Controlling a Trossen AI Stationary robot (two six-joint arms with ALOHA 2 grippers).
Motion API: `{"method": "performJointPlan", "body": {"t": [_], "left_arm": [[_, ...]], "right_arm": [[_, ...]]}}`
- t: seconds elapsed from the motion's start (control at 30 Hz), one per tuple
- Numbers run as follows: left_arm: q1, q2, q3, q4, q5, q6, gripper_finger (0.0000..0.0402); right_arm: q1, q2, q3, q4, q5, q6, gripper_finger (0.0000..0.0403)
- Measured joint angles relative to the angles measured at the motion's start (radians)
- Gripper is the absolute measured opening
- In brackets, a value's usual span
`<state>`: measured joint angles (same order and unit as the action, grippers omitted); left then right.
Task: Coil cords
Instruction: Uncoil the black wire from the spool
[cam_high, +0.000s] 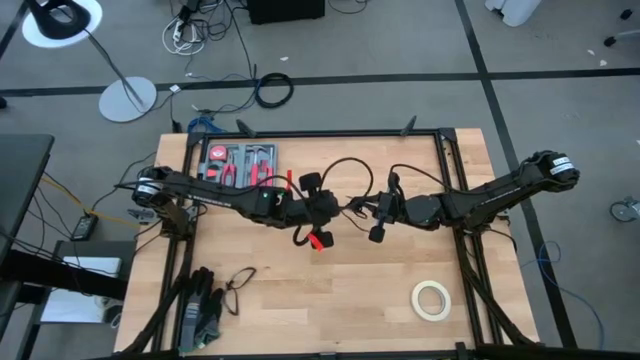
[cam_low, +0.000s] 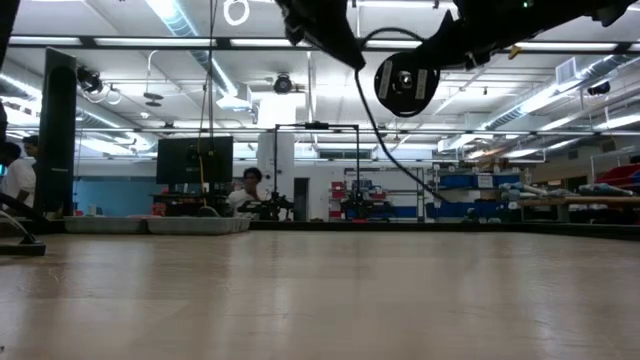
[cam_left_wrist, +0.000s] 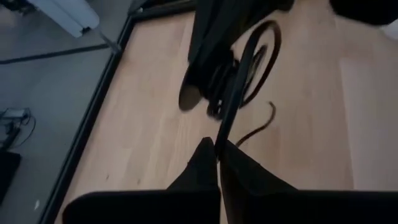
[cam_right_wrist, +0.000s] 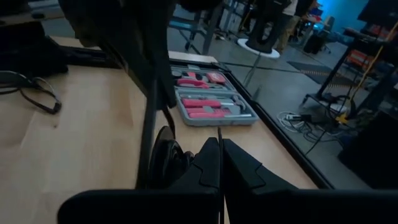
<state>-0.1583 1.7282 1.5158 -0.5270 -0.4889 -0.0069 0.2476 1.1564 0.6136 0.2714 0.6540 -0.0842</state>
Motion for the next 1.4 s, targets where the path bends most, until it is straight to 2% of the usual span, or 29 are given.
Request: {"method": "performJointPlan", "body": {"t": [0.27,0.5,0.7,1.0,1.27,1.4], "left_arm": [[-0.007,0.015,0.010,0.037,0.101,-0.039,0.0000],[-0.027,0.106,0.009,-0.011,0.156,-0.053,0.0000],[-0.027,0.133,-0.004,-0.208,0.004,-0.099,0.0000],[-0.023,0.103,-0.007,-0.500,-0.206,-0.187,0.0000],[-0.022,-0.036,0.004,-0.518,-0.261,-0.208,0.0000],[-0.033,-0.111,0.031,-0.439,-0.277,-0.193,0.0000]], "right_arm": [[-0.034,0.003,0.000,0.027,0.000,0.015,0.0000],[-0.048,0.003,0.000,0.053,0.001,0.015,0.0000],[-0.036,0.002,-0.001,0.044,0.000,0.012,0.0000],[-0.003,-0.004,-0.001,0.034,-0.001,0.012,0.0000],[-0.007,-0.005,-0.002,-0.066,-0.003,0.072,0.0000],[-0.023,-0.004,-0.002,-0.067,-0.001,0.081,0.0000]]}}
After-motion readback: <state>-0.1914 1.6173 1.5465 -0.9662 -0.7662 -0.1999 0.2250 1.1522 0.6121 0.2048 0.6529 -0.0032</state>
